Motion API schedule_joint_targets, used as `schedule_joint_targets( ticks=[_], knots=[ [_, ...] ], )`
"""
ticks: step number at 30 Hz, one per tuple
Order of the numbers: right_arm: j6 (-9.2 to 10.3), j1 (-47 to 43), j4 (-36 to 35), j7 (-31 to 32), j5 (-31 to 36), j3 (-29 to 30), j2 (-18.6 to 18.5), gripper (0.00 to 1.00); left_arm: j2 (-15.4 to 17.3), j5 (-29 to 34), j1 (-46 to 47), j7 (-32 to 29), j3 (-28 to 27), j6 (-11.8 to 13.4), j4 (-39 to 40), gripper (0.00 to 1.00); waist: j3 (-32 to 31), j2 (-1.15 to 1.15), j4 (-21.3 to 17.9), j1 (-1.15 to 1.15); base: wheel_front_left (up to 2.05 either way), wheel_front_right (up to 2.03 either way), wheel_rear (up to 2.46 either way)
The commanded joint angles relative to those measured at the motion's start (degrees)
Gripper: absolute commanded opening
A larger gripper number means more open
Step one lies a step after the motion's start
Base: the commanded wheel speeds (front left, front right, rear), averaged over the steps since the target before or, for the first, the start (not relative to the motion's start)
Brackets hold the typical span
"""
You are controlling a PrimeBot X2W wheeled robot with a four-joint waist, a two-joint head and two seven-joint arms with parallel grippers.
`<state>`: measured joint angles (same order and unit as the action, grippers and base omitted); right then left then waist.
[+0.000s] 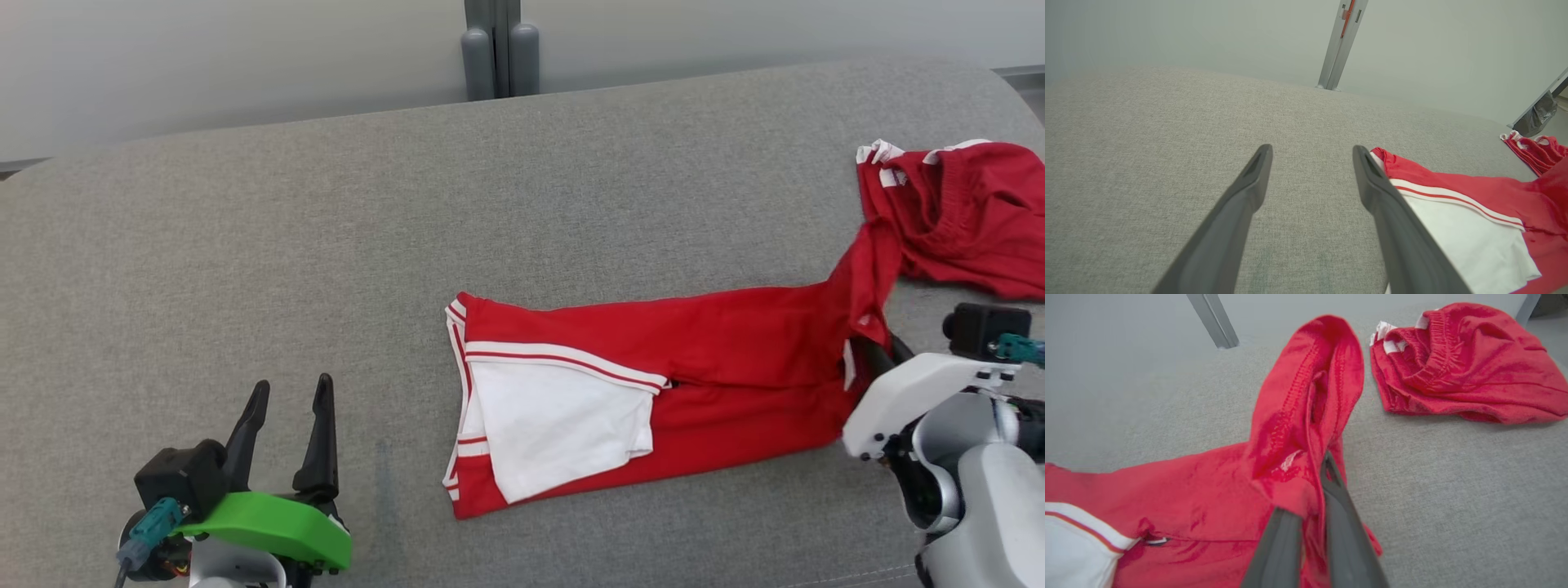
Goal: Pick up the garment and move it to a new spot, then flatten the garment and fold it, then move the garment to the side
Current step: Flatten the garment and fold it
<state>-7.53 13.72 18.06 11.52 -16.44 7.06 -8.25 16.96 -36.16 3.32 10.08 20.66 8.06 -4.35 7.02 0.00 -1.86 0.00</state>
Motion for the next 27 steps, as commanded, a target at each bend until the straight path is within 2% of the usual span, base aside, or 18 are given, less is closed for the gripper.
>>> schedule_joint_targets(
  ticks=[1,7,11,19,26,27],
  knots=[
    [0.10,-1.08,-1.94,0.44,-0.94,-1.34,0.45,0.00,0.36,-0.16,0.67,-0.04,0.04,0.00,-0.23,1.00,-0.43,0.00,0.54,0.00,0.00,0.00,0.00],
    [0.10,-3.61,-10.67,2.75,-5.10,-10.27,2.70,0.00,0.36,-0.38,0.04,-0.16,0.31,0.29,-0.01,1.00,-1.38,0.00,2.70,0.00,0.00,0.00,0.00],
    [0.10,-3.47,-11.55,3.87,-7.60,-16.63,4.15,0.00,0.29,-0.66,-0.18,-0.07,0.40,0.39,0.05,1.00,-1.56,0.00,4.15,0.00,0.00,0.00,0.00],
    [0.09,0.58,-4.05,2.76,-13.43,-27.50,5.28,0.00,-0.31,-0.84,0.89,0.22,0.87,-0.13,-0.65,1.00,-1.22,0.00,7.83,0.00,0.00,0.00,0.00],
    [0.06,5.00,5.18,-0.06,-18.61,-33.60,5.29,0.00,-0.78,-0.99,1.26,0.56,1.25,-0.27,-1.27,1.00,-0.90,0.00,10.10,0.00,0.00,0.00,0.00],
    [0.06,5.78,6.58,-0.48,-18.96,-34.34,5.29,0.48,-0.85,-1.01,1.32,0.64,1.33,-0.29,-1.38,1.00,-0.85,0.00,10.27,0.00,0.00,0.00,0.00]
  ],
)
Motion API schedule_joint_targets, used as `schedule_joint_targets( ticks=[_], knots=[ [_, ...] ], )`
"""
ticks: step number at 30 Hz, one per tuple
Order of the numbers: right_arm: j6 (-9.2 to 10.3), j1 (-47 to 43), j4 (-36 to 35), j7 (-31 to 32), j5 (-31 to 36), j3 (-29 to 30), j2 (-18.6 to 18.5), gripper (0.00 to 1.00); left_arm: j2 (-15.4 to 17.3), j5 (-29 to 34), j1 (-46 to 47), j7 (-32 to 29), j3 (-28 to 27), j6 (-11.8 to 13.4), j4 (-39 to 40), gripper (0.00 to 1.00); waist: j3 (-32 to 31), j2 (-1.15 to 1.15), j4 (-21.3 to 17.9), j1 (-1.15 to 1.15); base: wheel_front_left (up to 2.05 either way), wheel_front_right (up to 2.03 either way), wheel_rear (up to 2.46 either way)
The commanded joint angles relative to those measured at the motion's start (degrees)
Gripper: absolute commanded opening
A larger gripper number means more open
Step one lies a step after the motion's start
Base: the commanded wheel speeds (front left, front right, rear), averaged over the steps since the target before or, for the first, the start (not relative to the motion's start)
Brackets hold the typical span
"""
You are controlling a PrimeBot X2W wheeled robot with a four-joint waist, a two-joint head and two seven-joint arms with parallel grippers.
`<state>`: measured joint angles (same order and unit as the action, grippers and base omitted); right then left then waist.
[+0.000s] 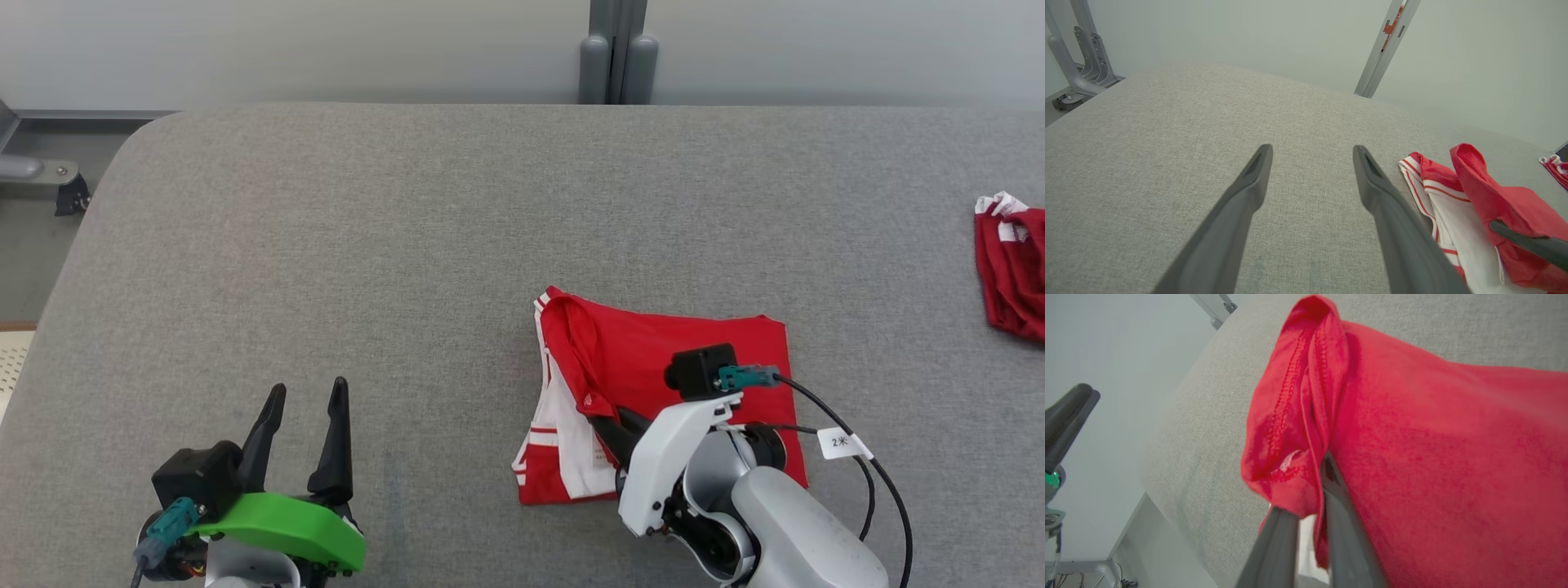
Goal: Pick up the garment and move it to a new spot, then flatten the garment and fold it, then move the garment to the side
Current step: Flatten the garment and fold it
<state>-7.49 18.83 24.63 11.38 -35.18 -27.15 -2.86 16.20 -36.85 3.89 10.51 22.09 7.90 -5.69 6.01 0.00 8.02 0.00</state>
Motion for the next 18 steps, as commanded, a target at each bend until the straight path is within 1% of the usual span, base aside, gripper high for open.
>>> schedule_joint_targets(
  ticks=[1,2,5,9,13,18],
  knots=[
    [0.02,1.21,1.01,-0.74,-0.77,-0.90,-0.06,0.93,-0.15,-0.33,0.82,0.29,-0.06,-0.13,-0.12,1.00,0.19,0.00,0.51,0.00,0.00,0.00,0.00],
    [0.01,1.78,1.94,-1.33,-1.31,-1.70,-0.03,1.00,-0.19,-0.34,0.92,0.28,-0.01,-0.12,-0.22,1.00,0.23,0.00,0.63,0.00,0.00,0.00,0.00],
    [0.02,2.89,3.36,-3.11,-2.51,-3.52,-0.12,1.00,-0.24,-0.48,0.96,0.55,-0.07,0.07,-0.41,1.00,0.32,0.00,0.50,0.00,0.00,0.00,0.00],
    [0.02,3.85,4.20,-5.94,-1.83,-3.55,-0.10,1.00,-0.29,-0.64,0.74,0.70,-0.19,0.11,-0.54,1.00,0.39,0.00,-0.37,0.00,0.00,0.00,0.00],
    [0.02,3.11,2.86,-9.24,-0.10,-1.23,-0.14,1.00,-0.37,-0.72,0.82,1.02,-0.16,0.07,-0.71,1.00,0.44,0.00,-1.53,0.00,0.00,0.00,0.00],
    [0.02,1.04,0.44,-13.54,6.11,4.12,-1.02,1.00,-0.37,-0.72,1.01,1.21,0.11,0.09,-0.74,1.00,0.67,0.00,-2.77,0.00,0.00,0.00,0.00]
  ],
)
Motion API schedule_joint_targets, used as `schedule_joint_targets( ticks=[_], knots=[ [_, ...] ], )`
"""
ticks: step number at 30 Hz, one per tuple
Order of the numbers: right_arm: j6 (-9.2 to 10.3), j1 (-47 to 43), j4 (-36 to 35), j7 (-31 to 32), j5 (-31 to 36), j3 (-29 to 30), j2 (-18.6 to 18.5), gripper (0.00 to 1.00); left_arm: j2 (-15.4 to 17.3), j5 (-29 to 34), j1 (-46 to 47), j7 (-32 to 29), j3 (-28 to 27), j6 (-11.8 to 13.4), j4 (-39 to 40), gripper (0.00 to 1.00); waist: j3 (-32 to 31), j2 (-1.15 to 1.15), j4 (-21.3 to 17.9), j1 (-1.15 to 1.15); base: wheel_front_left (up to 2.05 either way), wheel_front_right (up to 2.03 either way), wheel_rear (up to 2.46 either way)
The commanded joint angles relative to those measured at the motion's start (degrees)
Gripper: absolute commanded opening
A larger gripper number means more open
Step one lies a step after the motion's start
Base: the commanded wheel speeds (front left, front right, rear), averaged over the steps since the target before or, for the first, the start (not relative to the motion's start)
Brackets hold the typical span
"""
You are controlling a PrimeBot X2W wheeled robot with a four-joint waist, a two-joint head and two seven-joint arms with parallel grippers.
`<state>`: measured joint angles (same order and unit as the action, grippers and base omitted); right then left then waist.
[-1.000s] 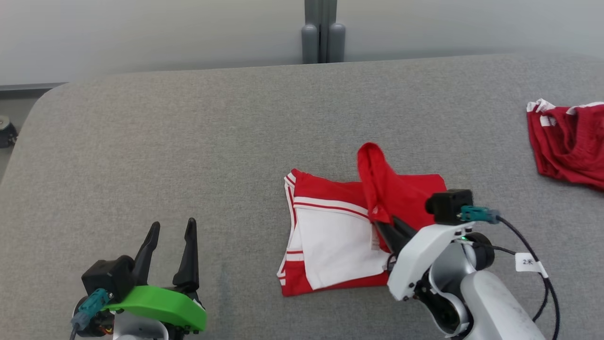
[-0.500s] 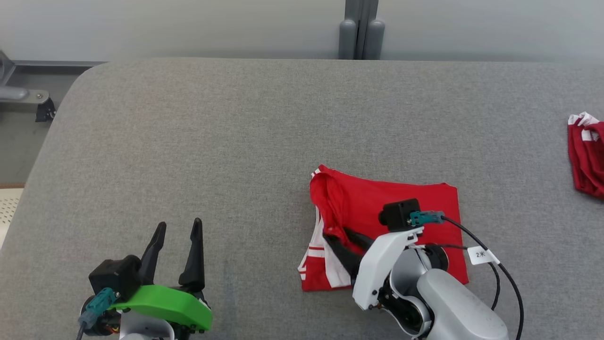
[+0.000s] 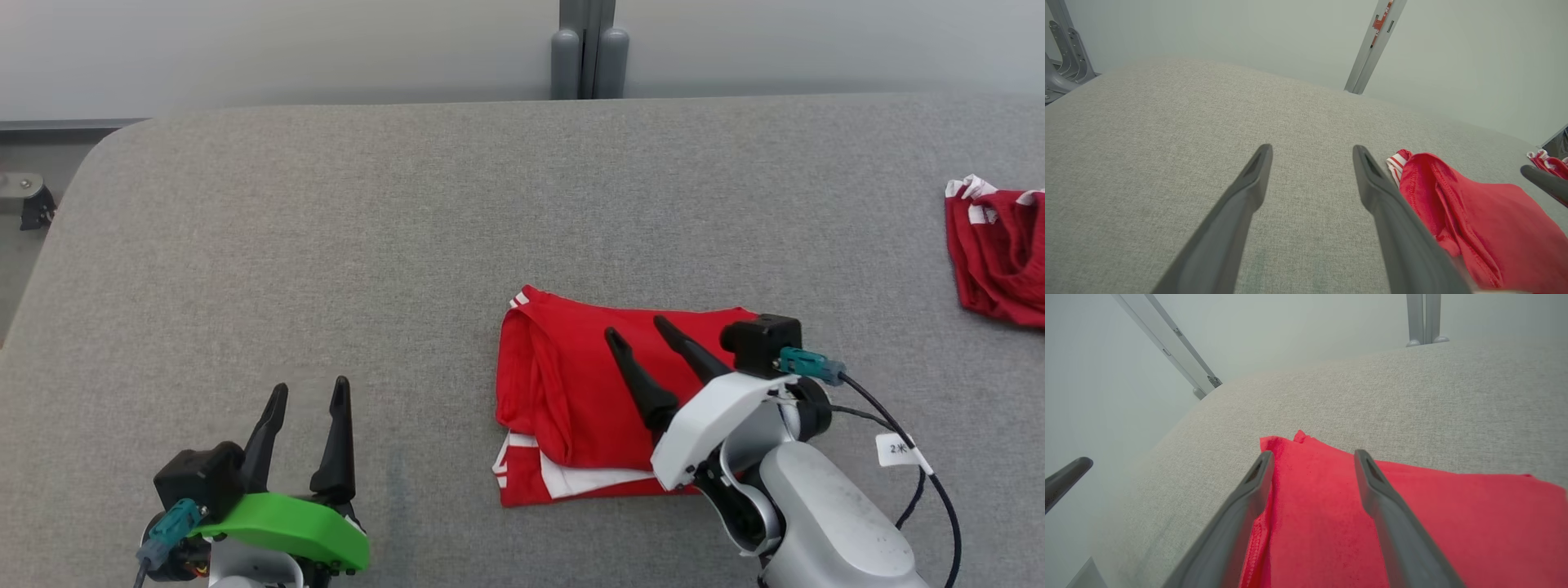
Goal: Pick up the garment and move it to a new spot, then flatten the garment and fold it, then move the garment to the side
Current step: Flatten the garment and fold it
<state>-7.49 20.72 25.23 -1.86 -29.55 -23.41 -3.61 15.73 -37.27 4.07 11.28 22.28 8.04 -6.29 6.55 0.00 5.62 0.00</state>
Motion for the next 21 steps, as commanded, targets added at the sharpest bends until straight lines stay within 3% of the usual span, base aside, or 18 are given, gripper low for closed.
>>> schedule_joint_targets(
  ticks=[1,6,7,8,9,10,11,13,21],
  knots=[
    [0.01,-1.40,-0.76,-0.89,1.74,1.05,-0.35,1.00,0.10,-0.32,0.91,0.42,-0.03,-0.03,-0.15,1.00,0.22,0.00,-0.56,0.00,0.00,0.00,0.00],
    [0.02,-3.62,-3.65,-2.24,5.86,0.41,-1.39,1.00,0.19,-0.38,1.44,0.45,0.15,-0.25,-0.31,1.00,0.68,0.00,-0.97,0.00,0.00,0.00,0.00],
    [0.02,-4.13,-3.96,-2.20,6.43,-0.47,-1.77,0.95,0.20,-0.39,1.50,0.48,0.19,-0.30,-0.33,1.00,0.82,0.00,-0.95,0.00,0.00,0.00,0.00],
    [0.02,-4.45,-3.88,-1.97,6.72,-0.99,-2.03,0.66,0.20,-0.39,1.53,0.49,0.22,-0.34,-0.37,1.00,0.90,0.00,-0.92,0.00,0.00,0.00,0.00],
    [0.02,-4.73,-3.71,-1.70,7.03,-1.81,-2.26,0.45,0.22,-0.37,1.67,0.41,0.32,-0.35,-0.44,1.00,1.02,0.00,-0.83,0.00,0.00,0.00,0.00],
    [0.02,-4.92,-3.44,-1.50,7.31,-2.51,-2.38,0.35,0.22,-0.35,1.75,0.39,0.37,-0.34,-0.46,1.00,1.10,0.00,-0.73,0.00,0.00,0.00,0.00],
    [0.02,-5.09,-2.87,-1.22,7.54,-3.35,-2.56,0.17,0.25,-0.34,1.82,0.37,0.42,-0.37,-0.51,1.00,1.19,0.00,-0.58,0.00,0.00,0.00,0.00],
    [0.02,-4.90,-1.63,-1.00,8.00,-5.06,-2.81,0.00,0.31,-0.40,2.08,0.42,0.46,-0.45,-0.65,1.00,1.39,0.00,-0.16,0.00,0.00,0.00,0.00],
    [0.02,-1.49,6.64,-2.48,6.60,-11.44,-1.91,0.00,0.18,-0.54,2.76,0.63,0.60,-0.52,-1.22,1.00,1.78,0.00,1.83,0.00,0.00,0.00,0.00]
  ],
)
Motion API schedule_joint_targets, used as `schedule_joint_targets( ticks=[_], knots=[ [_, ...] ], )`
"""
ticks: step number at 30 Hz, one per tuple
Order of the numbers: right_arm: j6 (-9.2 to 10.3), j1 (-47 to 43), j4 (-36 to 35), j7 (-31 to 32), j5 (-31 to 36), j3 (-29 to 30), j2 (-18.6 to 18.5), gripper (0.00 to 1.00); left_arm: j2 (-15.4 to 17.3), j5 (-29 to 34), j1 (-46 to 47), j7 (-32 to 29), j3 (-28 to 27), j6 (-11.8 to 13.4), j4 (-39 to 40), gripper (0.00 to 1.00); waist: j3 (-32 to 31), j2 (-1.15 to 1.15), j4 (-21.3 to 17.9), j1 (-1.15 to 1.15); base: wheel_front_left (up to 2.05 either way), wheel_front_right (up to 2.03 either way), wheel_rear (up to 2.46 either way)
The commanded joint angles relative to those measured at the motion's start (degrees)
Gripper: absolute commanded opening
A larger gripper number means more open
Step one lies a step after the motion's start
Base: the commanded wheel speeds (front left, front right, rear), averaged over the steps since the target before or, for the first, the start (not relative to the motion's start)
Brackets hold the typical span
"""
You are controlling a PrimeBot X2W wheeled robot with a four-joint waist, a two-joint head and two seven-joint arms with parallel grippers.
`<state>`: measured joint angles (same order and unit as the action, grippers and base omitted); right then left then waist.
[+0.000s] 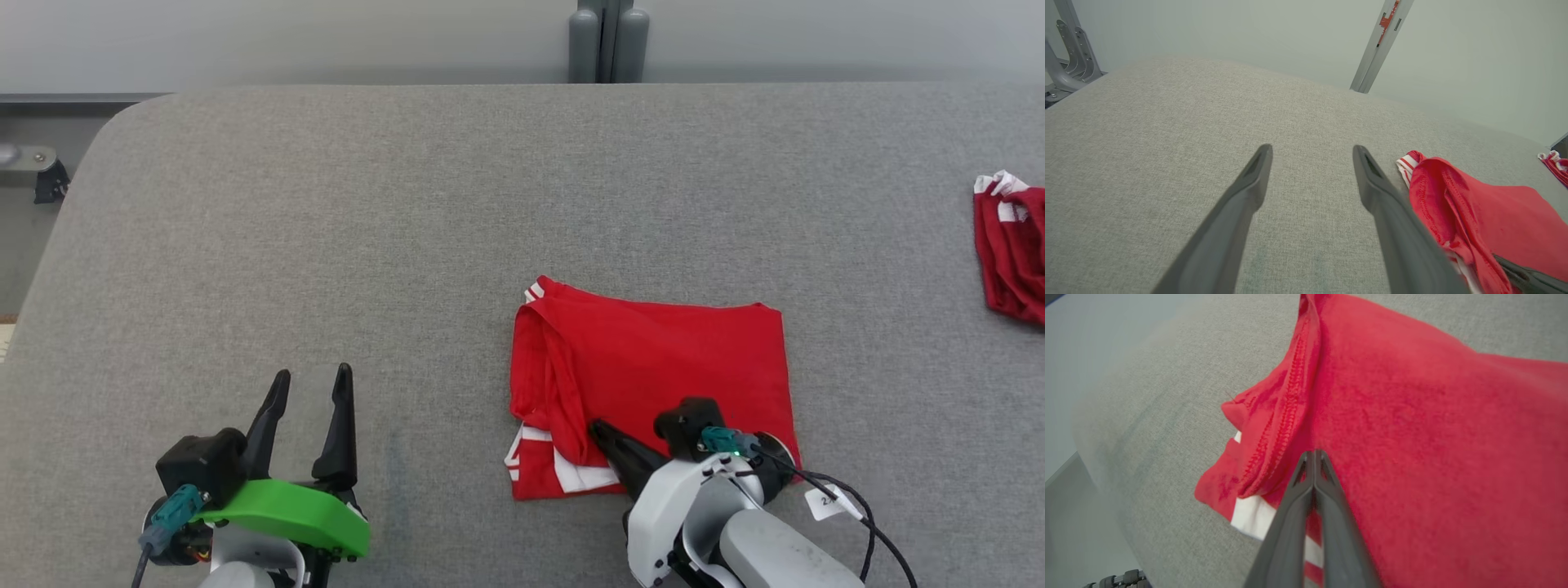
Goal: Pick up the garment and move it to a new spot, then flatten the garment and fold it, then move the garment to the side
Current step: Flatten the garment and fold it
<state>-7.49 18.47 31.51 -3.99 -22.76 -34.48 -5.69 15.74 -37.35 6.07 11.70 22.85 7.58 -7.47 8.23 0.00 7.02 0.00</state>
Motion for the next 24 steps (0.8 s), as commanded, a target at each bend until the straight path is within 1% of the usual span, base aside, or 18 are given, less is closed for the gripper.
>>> schedule_joint_targets(
  ticks=[1,4,12,19,24],
  knots=[
    [0.02,1.41,1.42,-0.89,-0.24,-1.04,0.36,0.00,0.14,-0.40,0.85,0.24,0.07,-0.07,-0.09,1.00,0.10,0.00,0.67,0.00,0.00,0.00,0.00],
    [0.02,3.33,4.37,-2.64,-0.98,-3.92,1.12,0.00,0.04,-0.34,1.02,0.25,0.24,-0.11,-0.25,1.00,0.05,0.00,1.56,0.00,0.00,0.00,0.00],
    [0.02,7.14,9.05,-5.22,-4.55,-11.02,2.07,0.00,0.07,-0.63,0.78,0.49,0.22,0.17,-0.40,1.00,0.05,0.00,2.85,0.00,0.00,0.00,0.00],
    [0.02,9.65,13.07,-5.80,-7.37,-16.50,2.30,0.00,0.10,-0.75,0.80,0.55,0.16,0.47,-0.46,1.00,0.17,0.00,2.81,0.00,0.00,0.00,0.00],
    [0.02,10.85,14.63,-6.89,-9.28,-19.83,2.50,0.00,0.18,-0.85,0.78,0.62,0.36,0.47,-0.61,1.00,0.10,0.00,2.44,0.00,0.00,0.00,0.00]
  ],
)
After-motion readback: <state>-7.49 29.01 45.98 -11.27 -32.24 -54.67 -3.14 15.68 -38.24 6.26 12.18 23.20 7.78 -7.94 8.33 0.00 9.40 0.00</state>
